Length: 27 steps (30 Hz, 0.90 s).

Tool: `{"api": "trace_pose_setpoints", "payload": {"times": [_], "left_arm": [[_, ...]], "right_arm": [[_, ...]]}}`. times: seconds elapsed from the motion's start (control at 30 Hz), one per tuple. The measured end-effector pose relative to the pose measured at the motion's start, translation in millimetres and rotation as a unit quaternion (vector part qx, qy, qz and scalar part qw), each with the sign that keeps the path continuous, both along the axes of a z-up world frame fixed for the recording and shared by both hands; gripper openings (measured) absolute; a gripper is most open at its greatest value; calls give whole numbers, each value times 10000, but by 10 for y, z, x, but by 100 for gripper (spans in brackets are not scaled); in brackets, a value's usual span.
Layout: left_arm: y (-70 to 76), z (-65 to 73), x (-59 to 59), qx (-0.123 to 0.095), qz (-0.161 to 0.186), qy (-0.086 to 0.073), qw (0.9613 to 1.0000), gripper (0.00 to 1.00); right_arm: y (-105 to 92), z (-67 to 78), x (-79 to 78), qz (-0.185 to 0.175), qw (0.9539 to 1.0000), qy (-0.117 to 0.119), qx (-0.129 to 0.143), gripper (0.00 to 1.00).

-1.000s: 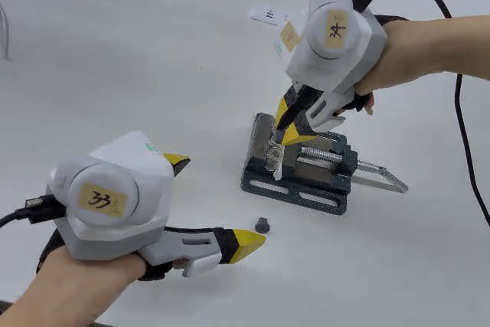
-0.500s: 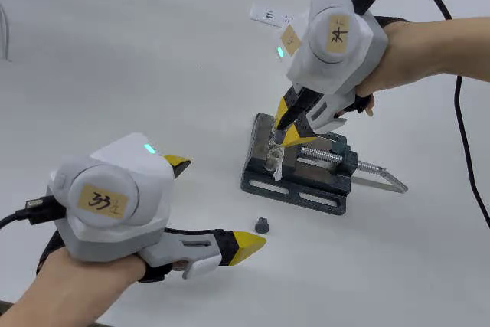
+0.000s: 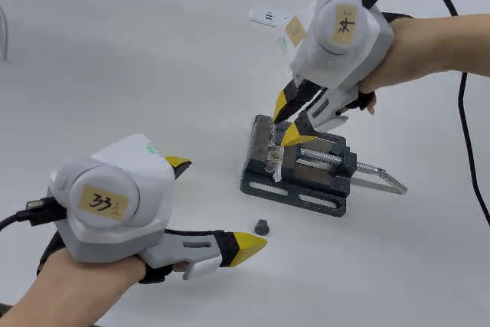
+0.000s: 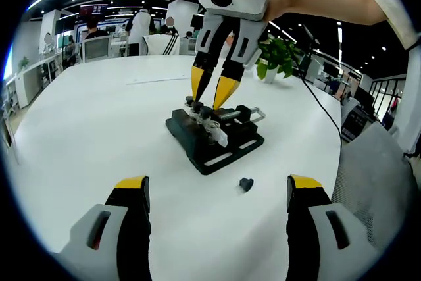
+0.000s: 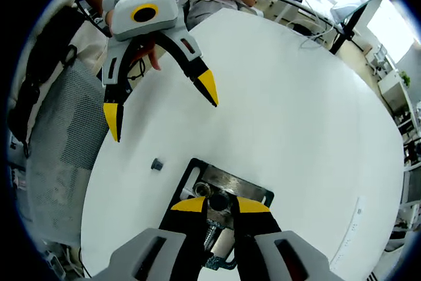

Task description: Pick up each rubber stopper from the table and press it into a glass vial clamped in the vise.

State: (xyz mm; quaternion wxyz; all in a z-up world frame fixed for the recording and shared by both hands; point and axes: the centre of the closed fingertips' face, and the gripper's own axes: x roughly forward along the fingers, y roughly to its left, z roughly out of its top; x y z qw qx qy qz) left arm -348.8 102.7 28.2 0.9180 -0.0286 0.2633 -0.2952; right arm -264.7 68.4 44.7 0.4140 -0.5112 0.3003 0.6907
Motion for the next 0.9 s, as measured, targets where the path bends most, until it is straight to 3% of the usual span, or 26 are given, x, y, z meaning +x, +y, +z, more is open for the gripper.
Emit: {"api": "trace_pose_setpoints", "payload": {"times": [0.37, 0.63, 0.9], "left_arm": [[95, 15, 51, 30, 37, -39, 10000, 85], [175, 9, 55, 52, 137, -22, 9999, 85], [162, -23, 48, 25, 148, 10, 9999, 85]], "right_arm": [[-23, 9, 1, -156, 9999, 8, -41, 3], [-36, -31, 8, -240, 9997, 39, -33, 1], [-39, -65, 5, -249, 9997, 32, -50, 0]]}}
